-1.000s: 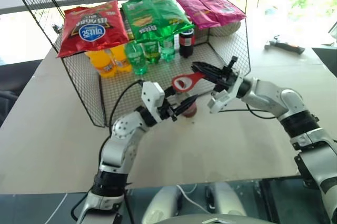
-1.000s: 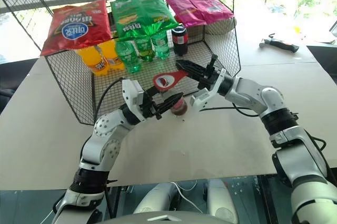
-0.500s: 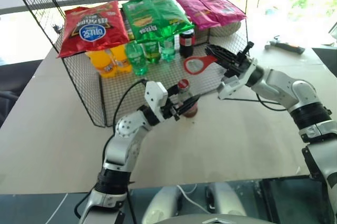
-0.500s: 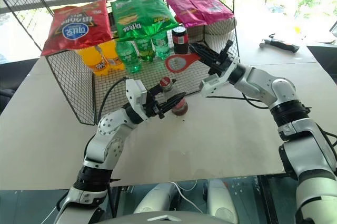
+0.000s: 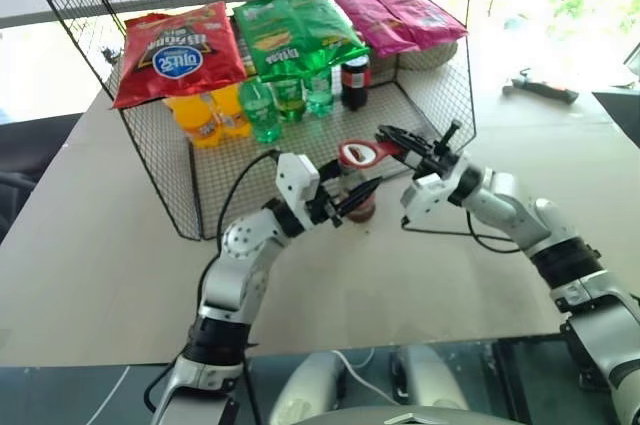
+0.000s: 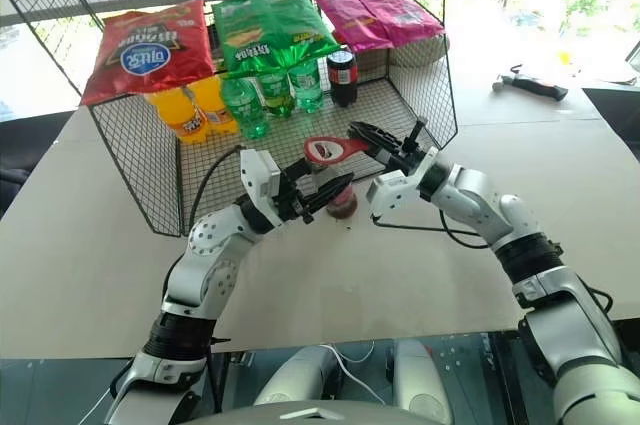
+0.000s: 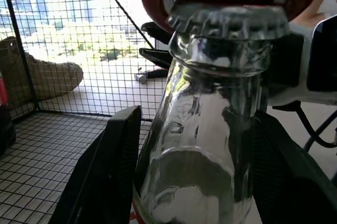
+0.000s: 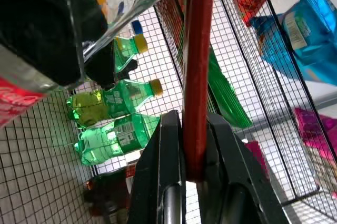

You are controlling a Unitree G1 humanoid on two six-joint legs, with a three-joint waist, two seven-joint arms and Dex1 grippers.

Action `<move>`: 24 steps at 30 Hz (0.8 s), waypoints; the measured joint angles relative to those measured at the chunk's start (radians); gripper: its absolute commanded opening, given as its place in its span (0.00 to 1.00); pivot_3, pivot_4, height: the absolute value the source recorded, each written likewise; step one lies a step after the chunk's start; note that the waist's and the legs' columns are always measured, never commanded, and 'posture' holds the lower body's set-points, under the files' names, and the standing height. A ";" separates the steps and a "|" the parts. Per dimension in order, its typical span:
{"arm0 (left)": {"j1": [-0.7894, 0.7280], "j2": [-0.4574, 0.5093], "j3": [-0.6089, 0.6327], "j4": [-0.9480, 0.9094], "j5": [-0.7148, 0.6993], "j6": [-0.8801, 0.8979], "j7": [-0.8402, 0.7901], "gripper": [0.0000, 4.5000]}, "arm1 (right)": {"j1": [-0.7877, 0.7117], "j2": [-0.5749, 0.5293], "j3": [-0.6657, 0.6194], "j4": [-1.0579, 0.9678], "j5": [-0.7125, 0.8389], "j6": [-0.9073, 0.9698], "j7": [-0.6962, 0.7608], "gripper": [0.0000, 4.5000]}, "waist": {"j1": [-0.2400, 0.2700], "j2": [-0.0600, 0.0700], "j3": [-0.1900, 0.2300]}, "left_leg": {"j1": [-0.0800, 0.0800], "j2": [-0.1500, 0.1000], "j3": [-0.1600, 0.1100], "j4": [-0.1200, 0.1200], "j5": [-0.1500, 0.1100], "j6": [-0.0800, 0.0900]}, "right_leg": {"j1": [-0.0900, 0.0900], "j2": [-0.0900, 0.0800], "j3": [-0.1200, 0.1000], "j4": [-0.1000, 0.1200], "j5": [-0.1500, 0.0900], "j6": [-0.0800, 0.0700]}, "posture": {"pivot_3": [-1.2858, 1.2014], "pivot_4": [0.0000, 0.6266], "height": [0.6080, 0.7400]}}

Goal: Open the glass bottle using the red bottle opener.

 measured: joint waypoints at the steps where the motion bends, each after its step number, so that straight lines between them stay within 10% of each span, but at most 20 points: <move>1: -0.004 -0.003 0.000 0.007 0.000 -0.002 0.000 0.51 | 0.000 0.001 0.000 -0.002 0.004 0.008 0.012 0.00 | 0.000 0.000 0.000 | 0.000 0.000 0.000 0.000 0.000 0.000 | 0.000 0.000 0.000 0.000 0.000 0.000 | 0.52 0.24 0.96; 24: -0.113 -0.067 -0.008 0.207 0.027 -0.105 0.012 0.51 | -0.038 0.017 -0.027 0.114 0.055 0.044 0.081 0.00 | 0.002 0.000 0.000 | 0.001 0.000 -0.001 0.002 0.002 -0.003 | 0.001 0.000 -0.001 0.002 0.003 -0.002 | 0.52 0.24 0.96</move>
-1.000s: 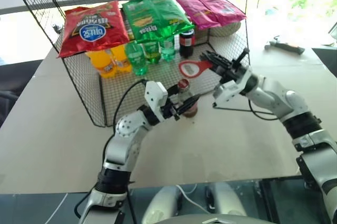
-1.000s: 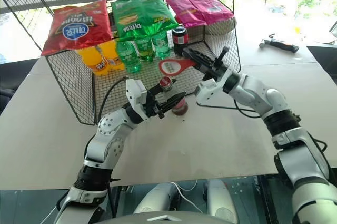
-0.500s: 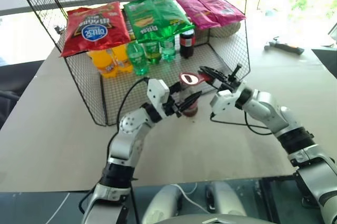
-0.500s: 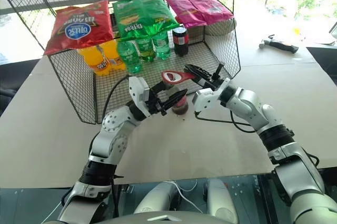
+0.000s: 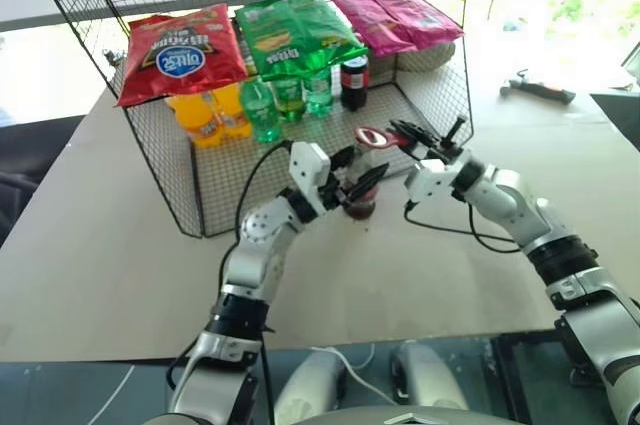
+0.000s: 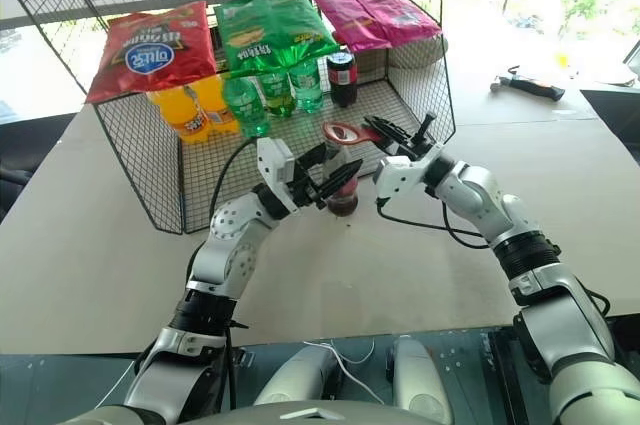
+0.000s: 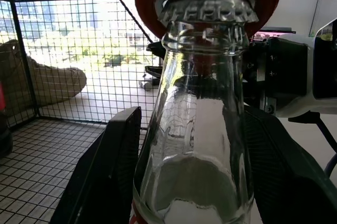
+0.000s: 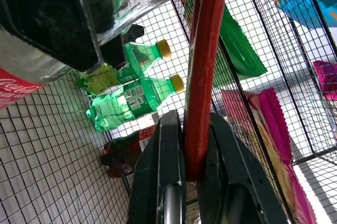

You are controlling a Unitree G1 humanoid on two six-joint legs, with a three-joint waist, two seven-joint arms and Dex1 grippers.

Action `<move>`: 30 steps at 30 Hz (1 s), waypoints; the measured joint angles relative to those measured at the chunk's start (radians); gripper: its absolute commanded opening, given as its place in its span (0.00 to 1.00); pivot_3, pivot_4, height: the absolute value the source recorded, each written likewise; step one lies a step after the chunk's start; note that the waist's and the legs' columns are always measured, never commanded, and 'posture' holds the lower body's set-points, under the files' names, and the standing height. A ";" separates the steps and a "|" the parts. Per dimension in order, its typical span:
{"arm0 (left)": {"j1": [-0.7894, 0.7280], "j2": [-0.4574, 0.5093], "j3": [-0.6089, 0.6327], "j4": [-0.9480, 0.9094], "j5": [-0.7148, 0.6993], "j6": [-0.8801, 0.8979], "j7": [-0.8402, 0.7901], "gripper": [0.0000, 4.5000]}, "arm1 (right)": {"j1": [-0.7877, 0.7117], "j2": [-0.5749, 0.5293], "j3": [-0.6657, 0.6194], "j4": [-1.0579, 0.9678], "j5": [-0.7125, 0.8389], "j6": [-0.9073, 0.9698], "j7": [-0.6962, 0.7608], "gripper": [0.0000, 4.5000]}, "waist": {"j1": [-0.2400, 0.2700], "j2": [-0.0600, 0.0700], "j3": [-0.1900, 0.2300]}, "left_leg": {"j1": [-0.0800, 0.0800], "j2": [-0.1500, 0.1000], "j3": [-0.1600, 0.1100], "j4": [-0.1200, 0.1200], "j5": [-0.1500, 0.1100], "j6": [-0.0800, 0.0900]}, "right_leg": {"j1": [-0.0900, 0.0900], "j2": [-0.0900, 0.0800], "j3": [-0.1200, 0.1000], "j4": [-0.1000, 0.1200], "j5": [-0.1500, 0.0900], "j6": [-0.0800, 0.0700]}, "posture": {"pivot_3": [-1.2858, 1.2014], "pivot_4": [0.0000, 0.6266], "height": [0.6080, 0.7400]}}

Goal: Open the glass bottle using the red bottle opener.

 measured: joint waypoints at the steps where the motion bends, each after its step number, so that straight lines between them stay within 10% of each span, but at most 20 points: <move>1: -0.001 -0.001 0.000 0.004 0.001 -0.005 0.000 0.51 | 0.000 0.000 -0.001 0.000 0.001 0.000 0.003 0.00 | 0.000 0.000 0.000 | 0.000 0.000 0.000 0.000 0.000 0.000 | 0.000 0.000 0.000 0.000 0.000 0.000 | 0.52 0.24 0.96; 16: -0.002 -0.001 -0.001 0.017 0.003 -0.026 0.003 0.51 | 0.005 -0.006 0.000 -0.028 -0.013 -0.003 0.031 0.00 | 0.003 0.000 0.000 | 0.000 0.000 0.000 0.000 0.002 -0.002 | 0.000 0.000 0.000 0.000 0.003 0.000 | 0.52 0.24 0.96; 30: -0.024 -0.020 -0.017 0.027 0.034 -0.029 0.020 0.51 | -0.194 -0.089 0.000 -0.108 -0.330 -0.085 -0.210 0.00 | 0.012 -0.001 0.000 | -0.002 0.001 -0.003 -0.001 0.004 -0.004 | 0.000 0.002 -0.001 -0.003 0.004 -0.001 | 0.52 0.24 0.96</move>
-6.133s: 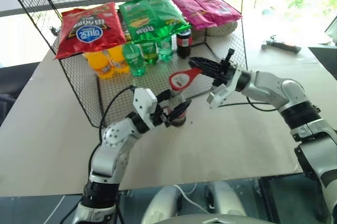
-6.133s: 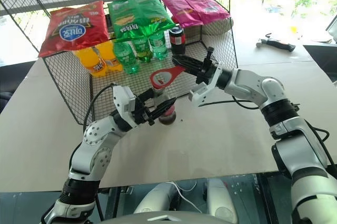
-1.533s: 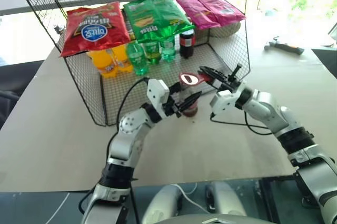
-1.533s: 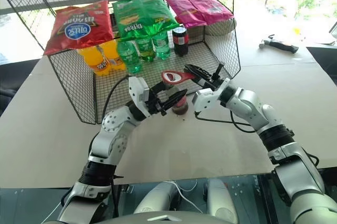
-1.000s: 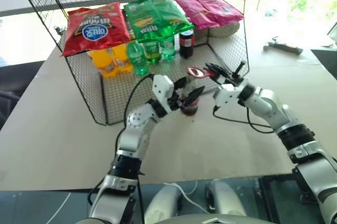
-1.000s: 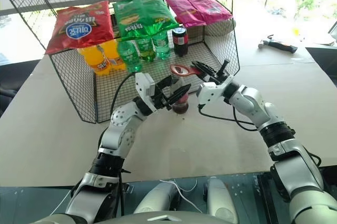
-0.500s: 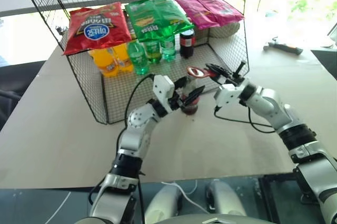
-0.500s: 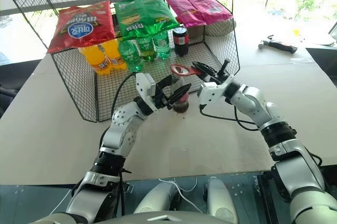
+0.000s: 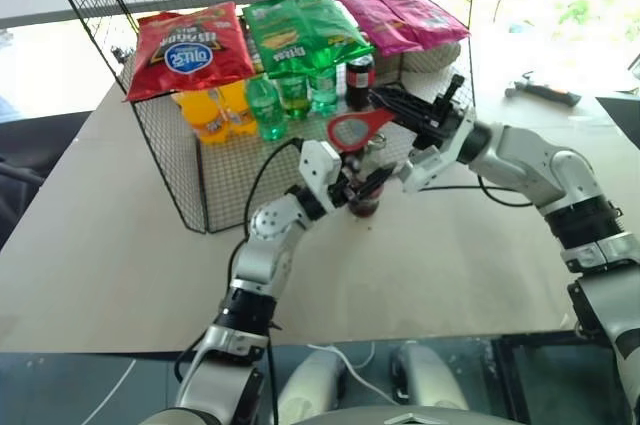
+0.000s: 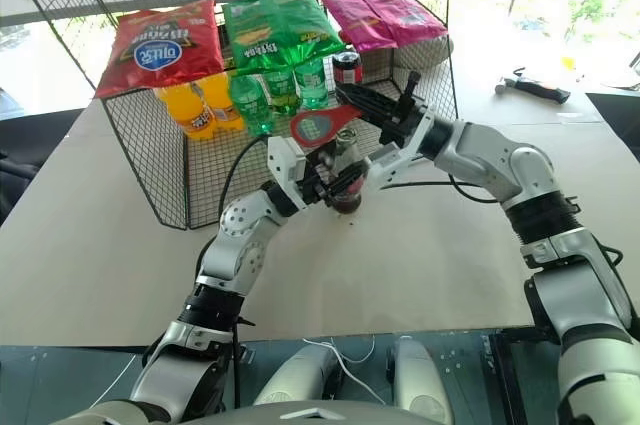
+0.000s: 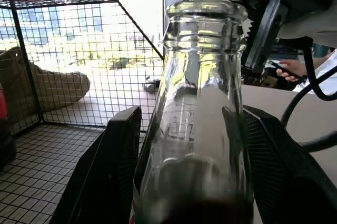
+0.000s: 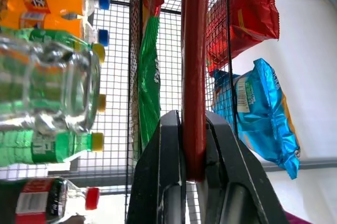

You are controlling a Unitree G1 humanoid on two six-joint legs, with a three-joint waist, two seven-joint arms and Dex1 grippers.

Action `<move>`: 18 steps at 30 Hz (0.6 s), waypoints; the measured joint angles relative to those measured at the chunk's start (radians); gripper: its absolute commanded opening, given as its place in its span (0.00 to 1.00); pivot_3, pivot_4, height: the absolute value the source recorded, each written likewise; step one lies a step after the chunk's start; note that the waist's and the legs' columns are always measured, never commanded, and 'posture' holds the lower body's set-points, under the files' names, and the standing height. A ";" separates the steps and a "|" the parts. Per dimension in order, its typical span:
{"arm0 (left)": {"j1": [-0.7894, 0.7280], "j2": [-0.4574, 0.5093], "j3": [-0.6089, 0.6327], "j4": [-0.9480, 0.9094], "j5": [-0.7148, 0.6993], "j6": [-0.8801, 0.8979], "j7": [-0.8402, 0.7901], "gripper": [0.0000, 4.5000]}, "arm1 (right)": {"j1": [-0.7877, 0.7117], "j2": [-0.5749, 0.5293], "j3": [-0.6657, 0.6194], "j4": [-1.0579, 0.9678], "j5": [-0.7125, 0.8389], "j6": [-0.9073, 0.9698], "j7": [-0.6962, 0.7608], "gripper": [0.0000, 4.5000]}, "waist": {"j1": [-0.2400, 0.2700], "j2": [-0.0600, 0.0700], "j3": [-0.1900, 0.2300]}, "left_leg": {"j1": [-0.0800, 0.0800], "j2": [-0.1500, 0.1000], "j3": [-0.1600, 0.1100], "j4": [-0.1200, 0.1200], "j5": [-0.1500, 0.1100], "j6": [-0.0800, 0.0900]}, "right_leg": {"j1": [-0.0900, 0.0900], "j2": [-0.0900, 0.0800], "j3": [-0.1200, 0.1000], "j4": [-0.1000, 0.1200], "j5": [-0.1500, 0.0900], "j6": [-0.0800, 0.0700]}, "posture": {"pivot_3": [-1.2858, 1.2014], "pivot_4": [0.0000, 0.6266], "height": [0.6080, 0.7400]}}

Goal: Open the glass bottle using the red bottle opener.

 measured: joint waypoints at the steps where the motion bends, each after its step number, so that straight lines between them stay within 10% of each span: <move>1: 0.000 0.000 0.000 0.000 0.000 -0.001 0.000 0.51 | -0.001 -0.003 -0.001 0.004 -0.001 0.002 -0.011 0.00 | 0.000 0.000 0.000 | 0.000 0.000 0.000 0.000 0.000 0.000 | 0.000 0.000 0.000 0.000 0.000 0.000 | 0.52 0.24 0.96; 18: 0.035 0.003 0.023 -0.034 -0.043 0.008 -0.020 0.51 | 0.006 0.047 -0.059 0.080 0.268 0.091 0.052 0.00 | -0.002 0.000 0.000 | -0.001 0.000 0.000 -0.001 0.000 0.001 | -0.001 0.000 0.000 -0.002 0.000 0.000 | 0.52 0.24 0.96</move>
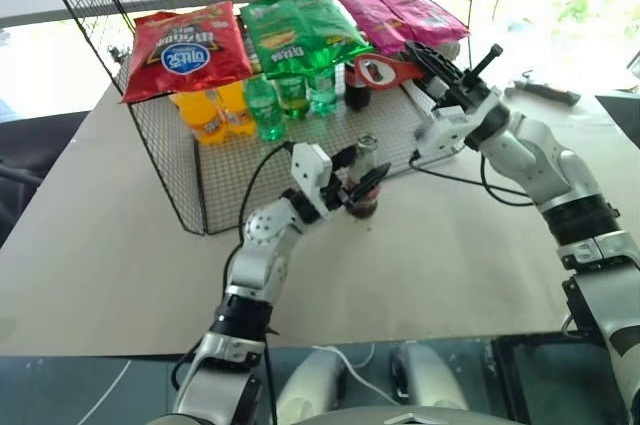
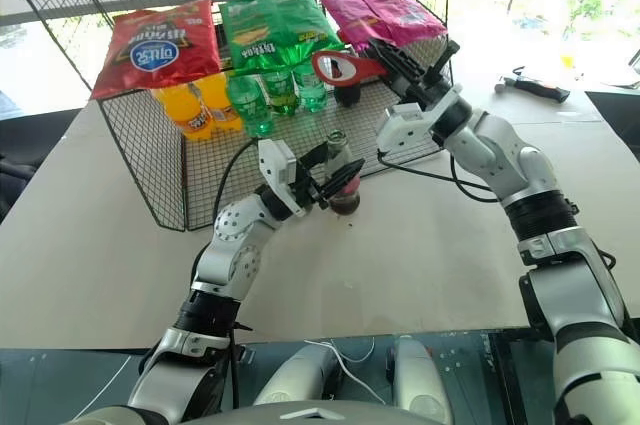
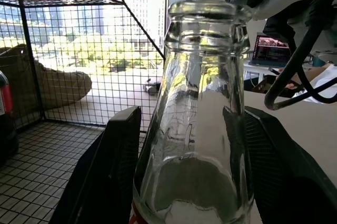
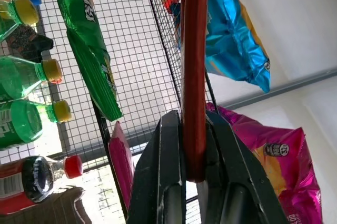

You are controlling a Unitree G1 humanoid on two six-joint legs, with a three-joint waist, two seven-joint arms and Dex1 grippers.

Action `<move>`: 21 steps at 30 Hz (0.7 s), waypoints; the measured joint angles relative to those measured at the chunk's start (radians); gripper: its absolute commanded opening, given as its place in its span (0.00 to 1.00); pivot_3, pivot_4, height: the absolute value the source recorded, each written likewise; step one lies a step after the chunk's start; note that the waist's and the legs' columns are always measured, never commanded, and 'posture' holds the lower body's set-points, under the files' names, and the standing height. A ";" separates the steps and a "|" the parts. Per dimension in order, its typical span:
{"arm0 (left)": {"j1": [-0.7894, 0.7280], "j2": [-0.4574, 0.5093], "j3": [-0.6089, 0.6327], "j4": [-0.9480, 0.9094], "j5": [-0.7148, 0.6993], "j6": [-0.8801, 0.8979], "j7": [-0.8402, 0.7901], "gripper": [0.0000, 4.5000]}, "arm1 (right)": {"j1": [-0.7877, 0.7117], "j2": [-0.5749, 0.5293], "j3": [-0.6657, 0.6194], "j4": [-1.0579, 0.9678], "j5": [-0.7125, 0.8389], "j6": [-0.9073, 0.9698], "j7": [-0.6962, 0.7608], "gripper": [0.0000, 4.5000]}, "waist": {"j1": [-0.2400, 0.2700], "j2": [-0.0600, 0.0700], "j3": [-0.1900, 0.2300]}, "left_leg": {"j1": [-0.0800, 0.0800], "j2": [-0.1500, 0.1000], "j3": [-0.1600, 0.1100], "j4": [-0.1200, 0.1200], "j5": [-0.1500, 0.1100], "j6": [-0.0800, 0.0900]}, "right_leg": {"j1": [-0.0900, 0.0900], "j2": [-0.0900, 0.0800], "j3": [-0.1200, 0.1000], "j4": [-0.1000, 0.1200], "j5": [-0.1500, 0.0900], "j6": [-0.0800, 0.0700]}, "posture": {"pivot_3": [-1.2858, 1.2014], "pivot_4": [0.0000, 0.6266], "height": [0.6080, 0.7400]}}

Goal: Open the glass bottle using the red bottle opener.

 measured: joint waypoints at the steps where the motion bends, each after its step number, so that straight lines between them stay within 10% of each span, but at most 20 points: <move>1: 0.000 0.000 0.000 -0.002 -0.001 0.001 0.000 0.51 | 0.005 0.003 -0.001 0.000 0.012 0.004 0.008 0.00 | 0.000 0.000 0.000 | 0.000 0.000 0.000 0.000 0.000 0.000 | 0.000 0.000 0.000 0.000 0.000 0.000 | 0.52 0.24 0.96; 11: 0.000 0.001 0.024 -0.037 -0.009 0.030 0.024 0.51 | 0.062 0.032 -0.001 0.000 0.050 0.047 0.044 0.00 | -0.002 0.000 0.002 | -0.003 0.000 0.000 -0.002 0.000 0.000 | -0.004 0.000 0.000 0.000 0.000 0.000 | 0.52 0.24 0.96; 15: -0.004 -0.002 0.026 -0.057 -0.009 0.032 0.031 0.99 | 0.062 0.040 -0.001 0.000 0.051 0.050 0.047 0.00 | -0.001 -0.001 0.002 | -0.004 0.000 0.000 -0.002 0.000 0.000 | -0.005 0.000 0.000 0.000 0.000 0.000 | 0.52 0.24 0.96; 21: -0.004 -0.002 0.028 -0.071 -0.010 0.031 0.031 0.99 | 0.062 0.041 -0.001 0.003 0.051 0.052 0.047 0.00 | 0.000 -0.001 0.002 | -0.004 0.000 0.000 -0.002 0.000 0.000 | -0.005 0.000 0.000 0.000 0.000 0.000 | 0.52 0.24 0.96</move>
